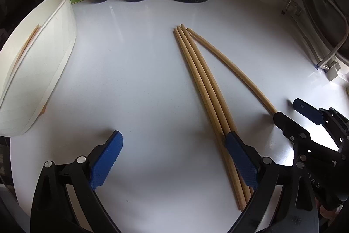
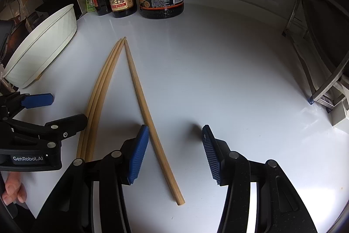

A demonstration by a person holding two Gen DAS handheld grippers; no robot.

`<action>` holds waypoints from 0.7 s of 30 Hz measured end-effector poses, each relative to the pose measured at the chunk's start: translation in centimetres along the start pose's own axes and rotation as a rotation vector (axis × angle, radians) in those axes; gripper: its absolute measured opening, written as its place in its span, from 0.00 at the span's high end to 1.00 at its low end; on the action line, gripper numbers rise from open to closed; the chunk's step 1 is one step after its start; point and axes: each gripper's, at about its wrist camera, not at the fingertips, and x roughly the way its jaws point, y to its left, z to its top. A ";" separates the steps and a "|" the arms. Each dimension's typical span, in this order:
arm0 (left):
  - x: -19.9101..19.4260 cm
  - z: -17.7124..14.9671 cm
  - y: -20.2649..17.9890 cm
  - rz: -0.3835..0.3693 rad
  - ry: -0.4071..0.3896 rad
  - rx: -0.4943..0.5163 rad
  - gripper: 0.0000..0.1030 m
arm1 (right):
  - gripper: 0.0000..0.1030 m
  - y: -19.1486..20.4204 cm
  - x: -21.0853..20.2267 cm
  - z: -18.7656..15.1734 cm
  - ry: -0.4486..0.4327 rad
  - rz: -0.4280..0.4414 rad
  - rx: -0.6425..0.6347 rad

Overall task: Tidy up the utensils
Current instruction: 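Separate one wooden chopstick from the pile and close the left tool on it while the right tool grasps another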

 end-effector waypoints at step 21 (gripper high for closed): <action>0.8 0.7 2.5 0.080 -0.014 -0.082 0.05 | 0.49 1.3 1.2 1.6 -0.020 0.020 -0.089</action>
